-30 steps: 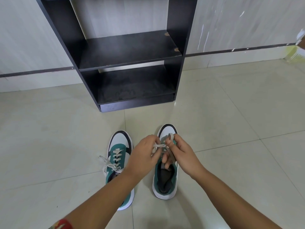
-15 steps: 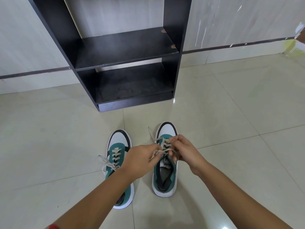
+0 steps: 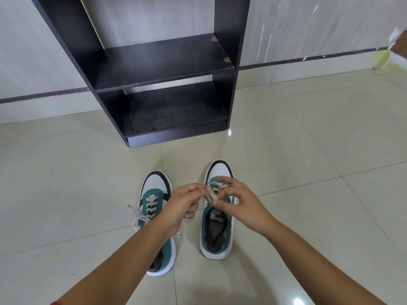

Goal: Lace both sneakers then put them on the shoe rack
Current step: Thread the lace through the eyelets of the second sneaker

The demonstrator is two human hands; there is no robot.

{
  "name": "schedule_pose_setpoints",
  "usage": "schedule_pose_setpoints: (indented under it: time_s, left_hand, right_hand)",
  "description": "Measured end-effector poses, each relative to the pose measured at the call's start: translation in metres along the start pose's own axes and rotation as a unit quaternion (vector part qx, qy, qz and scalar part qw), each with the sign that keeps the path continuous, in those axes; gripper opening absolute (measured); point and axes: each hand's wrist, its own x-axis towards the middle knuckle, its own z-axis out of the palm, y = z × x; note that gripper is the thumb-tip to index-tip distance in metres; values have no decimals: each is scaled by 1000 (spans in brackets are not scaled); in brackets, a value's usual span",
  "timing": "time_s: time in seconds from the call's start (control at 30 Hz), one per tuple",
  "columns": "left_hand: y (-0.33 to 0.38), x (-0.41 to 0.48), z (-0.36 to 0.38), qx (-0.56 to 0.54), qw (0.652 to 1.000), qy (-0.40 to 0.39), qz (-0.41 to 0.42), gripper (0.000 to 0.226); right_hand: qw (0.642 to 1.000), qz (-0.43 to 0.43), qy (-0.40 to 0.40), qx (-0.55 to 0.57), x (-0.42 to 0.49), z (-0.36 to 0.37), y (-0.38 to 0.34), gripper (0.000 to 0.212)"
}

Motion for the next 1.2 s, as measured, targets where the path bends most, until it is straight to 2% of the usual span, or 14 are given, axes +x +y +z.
schedule_pose_setpoints:
  time_s: [0.17, 0.27, 0.3, 0.37, 0.43, 0.47, 0.5, 0.6, 0.77, 0.83, 0.9, 1.0, 1.07, 1.2]
  left_hand:
    - [-3, 0, -3, -29, 1000, 4, -6, 12]
    - [-3, 0, -4, -30, 1000, 5, -3, 14]
    - [-3, 0, -3, -29, 1000, 7, -4, 15]
    - [-2, 0, -1, -22, 1000, 8, -7, 14]
    - [-2, -1, 1, -4, 1000, 9, -7, 12]
    - [-2, -1, 2, 7, 1000, 9, -7, 11]
    - [-2, -1, 4, 17, 1000, 8, -6, 11]
    - [-1, -1, 11, 38, 999, 6, 3, 11]
    - [2, -1, 13, 44, 999, 22, 22, 14]
    - [4, -4, 12, 37, 999, 24, 24, 9]
    - [0, -3, 5, 59, 994, 79, 55, 11]
    - [-13, 4, -15, 219, 952, 191, 91, 12]
    - [-24, 5, -30, 380, 904, 194, 40, 19]
    - [-44, 8, -33, 624, 772, 123, 2, 26]
  right_hand:
    - [970, 69, 31, 231, -3, -39, -21, 25]
    - [961, 120, 119, 218, -1, -54, -14, 36]
    - [966, 134, 149, 163, 0, -56, -7, 39]
    - [969, 169, 157, -86, 1, -60, 12, 40]
    - [903, 209, 97, -363, -2, -54, 26, 30]
    - [887, 193, 70, -413, -5, -48, 28, 23]
    - [900, 154, 48, -405, -7, -42, 26, 20]
    - [989, 18, 52, -137, -11, -18, 3, 18]
    - [997, 32, 15, -66, 0, -3, -4, 20]
    - [998, 49, -17, 21, 4, -10, 3, 17]
    - [991, 88, -8, 96, 3, -21, 10, 22]
    - [982, 155, 108, 19, 2, -38, 37, 28]
    - [968, 199, 123, -89, 0, -45, 50, 24]
    - [915, 265, -38, -301, -2, -34, 64, 19]
